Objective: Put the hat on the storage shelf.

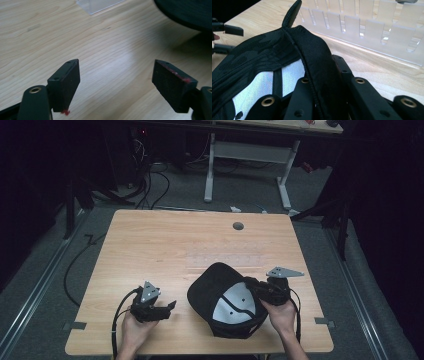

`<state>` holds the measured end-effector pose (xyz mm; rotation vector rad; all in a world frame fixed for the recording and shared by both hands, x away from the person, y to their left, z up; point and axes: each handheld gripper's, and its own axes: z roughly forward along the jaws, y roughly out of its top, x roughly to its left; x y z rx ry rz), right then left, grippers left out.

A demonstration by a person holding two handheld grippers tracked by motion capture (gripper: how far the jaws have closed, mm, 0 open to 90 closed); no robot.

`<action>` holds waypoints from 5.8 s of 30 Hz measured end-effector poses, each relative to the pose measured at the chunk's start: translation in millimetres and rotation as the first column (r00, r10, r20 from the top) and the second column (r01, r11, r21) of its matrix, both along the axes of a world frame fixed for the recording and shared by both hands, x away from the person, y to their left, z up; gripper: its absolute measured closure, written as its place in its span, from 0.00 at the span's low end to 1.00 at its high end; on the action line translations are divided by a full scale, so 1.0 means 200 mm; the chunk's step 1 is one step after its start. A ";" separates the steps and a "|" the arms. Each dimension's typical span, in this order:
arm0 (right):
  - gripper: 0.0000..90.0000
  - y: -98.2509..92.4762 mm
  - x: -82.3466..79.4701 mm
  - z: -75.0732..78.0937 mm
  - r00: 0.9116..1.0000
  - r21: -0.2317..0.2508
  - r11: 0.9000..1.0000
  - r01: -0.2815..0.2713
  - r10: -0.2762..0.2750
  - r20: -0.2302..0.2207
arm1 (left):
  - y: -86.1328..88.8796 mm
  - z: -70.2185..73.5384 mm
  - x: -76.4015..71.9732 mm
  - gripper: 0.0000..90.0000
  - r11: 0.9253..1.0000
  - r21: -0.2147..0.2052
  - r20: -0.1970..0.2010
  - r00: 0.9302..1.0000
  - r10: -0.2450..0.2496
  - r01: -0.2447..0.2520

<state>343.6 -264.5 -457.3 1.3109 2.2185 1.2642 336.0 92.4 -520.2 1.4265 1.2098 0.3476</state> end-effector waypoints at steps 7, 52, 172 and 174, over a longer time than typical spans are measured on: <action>0.89 0.02 0.01 0.03 1.000 0.004 1.000 0.007 -0.007 0.007 | -0.10 0.01 -0.06 0.24 0.997 0.002 0.012 0.997 -0.078 0.078; 0.89 0.10 0.07 0.03 0.997 -0.059 0.998 0.009 -0.014 -0.075 | -0.36 0.12 -0.13 0.21 0.967 0.193 0.197 0.959 -0.202 0.164; 0.47 -0.01 0.08 -0.37 0.997 -0.226 0.971 0.082 -0.082 0.010 | -0.15 0.46 0.11 0.96 0.970 -0.169 0.129 0.980 -0.154 0.175; 0.47 -0.01 0.08 -0.37 0.997 -0.235 0.969 0.080 -0.079 0.014 | -0.15 0.47 0.12 0.96 0.971 -0.175 0.133 0.981 -0.138 0.160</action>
